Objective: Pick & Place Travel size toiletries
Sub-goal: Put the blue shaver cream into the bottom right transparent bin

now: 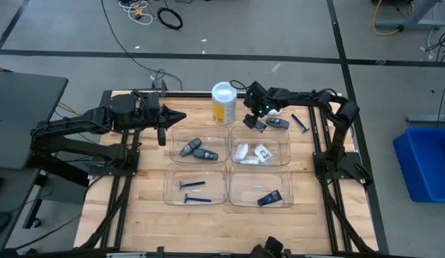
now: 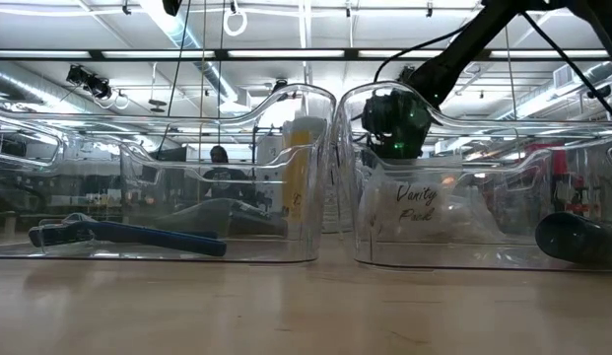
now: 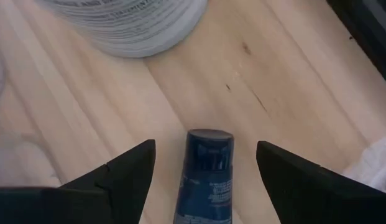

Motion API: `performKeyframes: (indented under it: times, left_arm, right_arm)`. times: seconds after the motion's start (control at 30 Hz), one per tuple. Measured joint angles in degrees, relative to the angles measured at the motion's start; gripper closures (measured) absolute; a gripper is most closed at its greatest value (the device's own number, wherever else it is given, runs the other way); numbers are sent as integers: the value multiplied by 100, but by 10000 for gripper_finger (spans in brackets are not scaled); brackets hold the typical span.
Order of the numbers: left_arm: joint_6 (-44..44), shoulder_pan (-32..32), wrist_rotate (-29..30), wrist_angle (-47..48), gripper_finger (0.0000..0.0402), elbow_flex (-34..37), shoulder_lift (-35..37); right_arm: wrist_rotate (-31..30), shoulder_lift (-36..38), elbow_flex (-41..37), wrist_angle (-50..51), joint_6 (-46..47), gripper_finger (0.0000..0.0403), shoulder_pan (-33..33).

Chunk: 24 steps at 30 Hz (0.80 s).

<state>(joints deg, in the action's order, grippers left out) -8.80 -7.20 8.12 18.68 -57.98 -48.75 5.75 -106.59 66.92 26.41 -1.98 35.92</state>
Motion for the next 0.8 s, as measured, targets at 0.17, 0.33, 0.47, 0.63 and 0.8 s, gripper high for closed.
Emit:
performKeyframes:
  times: [0.17, 0.33, 0.47, 0.63, 0.8]
  left_arm:
    - [0, 0, 2, 11, 395, 0, 0]
    - [0, 0, 2, 17, 393, 0, 0]
    - [0, 0, 2, 21, 382, 0, 0]
    - [0, 0, 2, 35, 390, 0, 0]
    - [0, 0, 4, 35, 396, 0, 0]
  right_arm:
    - [-81, -121, 0, -32, -46, 110, 0]
    - [3, -214, 11, -138, -28, 118, 7]
    - [-12, -216, 11, -165, -48, 128, 7]
    - [-14, -216, -5, -150, -134, 148, 11]
    - [-32, -215, -13, -126, -159, 176, 11]
